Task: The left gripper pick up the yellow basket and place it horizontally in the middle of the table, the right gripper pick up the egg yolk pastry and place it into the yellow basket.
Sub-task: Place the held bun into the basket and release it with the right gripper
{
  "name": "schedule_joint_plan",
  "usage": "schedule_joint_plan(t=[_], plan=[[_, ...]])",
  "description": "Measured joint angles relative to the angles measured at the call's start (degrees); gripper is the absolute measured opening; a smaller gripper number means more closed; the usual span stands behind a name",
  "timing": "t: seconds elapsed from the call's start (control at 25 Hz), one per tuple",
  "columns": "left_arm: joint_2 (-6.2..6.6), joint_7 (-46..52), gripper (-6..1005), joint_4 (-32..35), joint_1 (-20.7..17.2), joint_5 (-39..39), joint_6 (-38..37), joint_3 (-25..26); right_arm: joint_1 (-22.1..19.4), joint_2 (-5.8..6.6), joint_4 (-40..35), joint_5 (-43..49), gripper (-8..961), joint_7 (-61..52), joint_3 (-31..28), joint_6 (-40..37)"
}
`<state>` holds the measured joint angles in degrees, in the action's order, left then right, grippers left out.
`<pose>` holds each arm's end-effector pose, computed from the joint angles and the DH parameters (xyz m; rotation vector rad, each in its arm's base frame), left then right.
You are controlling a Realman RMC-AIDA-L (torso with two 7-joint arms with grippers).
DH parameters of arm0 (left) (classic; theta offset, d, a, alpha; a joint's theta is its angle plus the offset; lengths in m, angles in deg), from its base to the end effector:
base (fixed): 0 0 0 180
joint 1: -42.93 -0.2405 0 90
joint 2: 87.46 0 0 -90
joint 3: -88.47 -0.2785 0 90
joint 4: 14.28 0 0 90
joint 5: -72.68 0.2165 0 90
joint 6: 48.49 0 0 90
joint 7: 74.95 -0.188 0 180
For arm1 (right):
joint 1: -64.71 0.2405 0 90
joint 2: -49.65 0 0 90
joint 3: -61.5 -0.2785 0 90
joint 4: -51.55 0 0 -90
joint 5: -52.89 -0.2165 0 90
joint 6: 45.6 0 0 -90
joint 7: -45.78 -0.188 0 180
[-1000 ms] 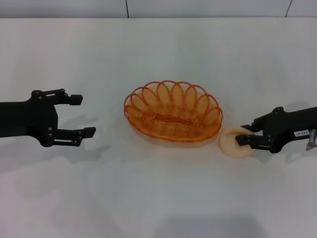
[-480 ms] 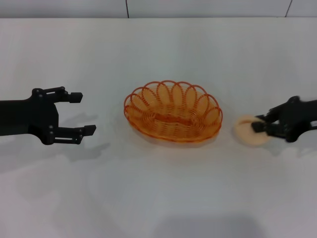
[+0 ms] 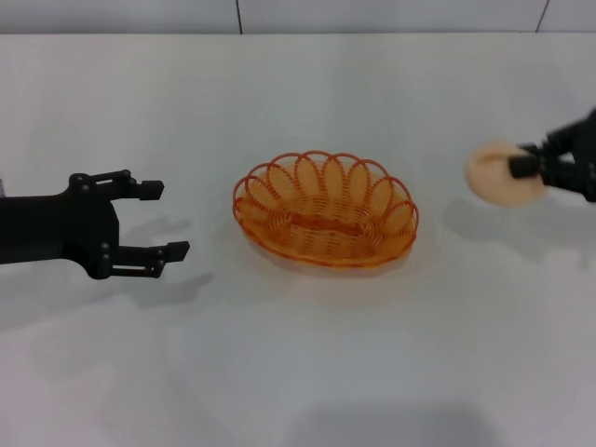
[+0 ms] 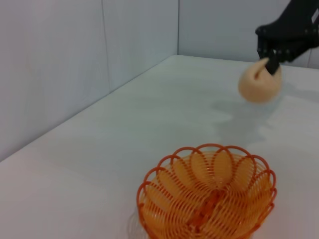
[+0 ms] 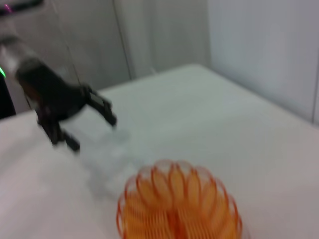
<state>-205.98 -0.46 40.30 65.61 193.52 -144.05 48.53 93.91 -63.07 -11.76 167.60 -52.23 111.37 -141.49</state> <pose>-0.2990 0.3322 -0.0039 -2.7626 -0.3511 -0.4074 0.2326 0.3790 0.0358 -2.8077 0.4439 0.3784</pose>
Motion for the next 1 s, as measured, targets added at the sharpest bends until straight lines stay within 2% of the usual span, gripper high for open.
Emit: schedule_joint_plan(t=[0.08, 0.16, 0.24, 0.48, 0.64, 1.0], plan=[[-0.28, -0.23, 866, -0.01, 0.0, 0.0, 0.0, -0.07, 0.68, -0.68, -0.27, -1.42, 66, -0.22, -0.07, -0.1], [-0.37, -0.57, 866, -0.25, 0.04, 0.0, 0.0, -0.2, 1.68, -2.09, -0.03, -2.83, 66, -0.07, 0.29, 0.59], [-0.4, -0.95, 866, -0.93, 0.29, 0.0, 0.02, -0.4, 2.3, -2.98, 0.79, -4.32, 67, 0.59, 2.28, 2.51], [-0.4, -1.51, 866, -1.46, 0.42, -0.04, 0.07, -0.69, 2.69, -3.0, 6.05, -12.42, 65, 4.22, 14.89, 14.86], [-0.39, -1.83, 866, -1.55, 0.19, -0.03, 0.1, -0.76, 3.34, -3.05, 11.6, -21.01, 70, 9.31, 22.04, 21.0], [-0.38, -2.37, 866, -2.46, 0.48, 0.0, 0.3, -1.37, 3.81, -3.25, 19.45, -29.85, 84, 18.33, 26.91, 23.02]])
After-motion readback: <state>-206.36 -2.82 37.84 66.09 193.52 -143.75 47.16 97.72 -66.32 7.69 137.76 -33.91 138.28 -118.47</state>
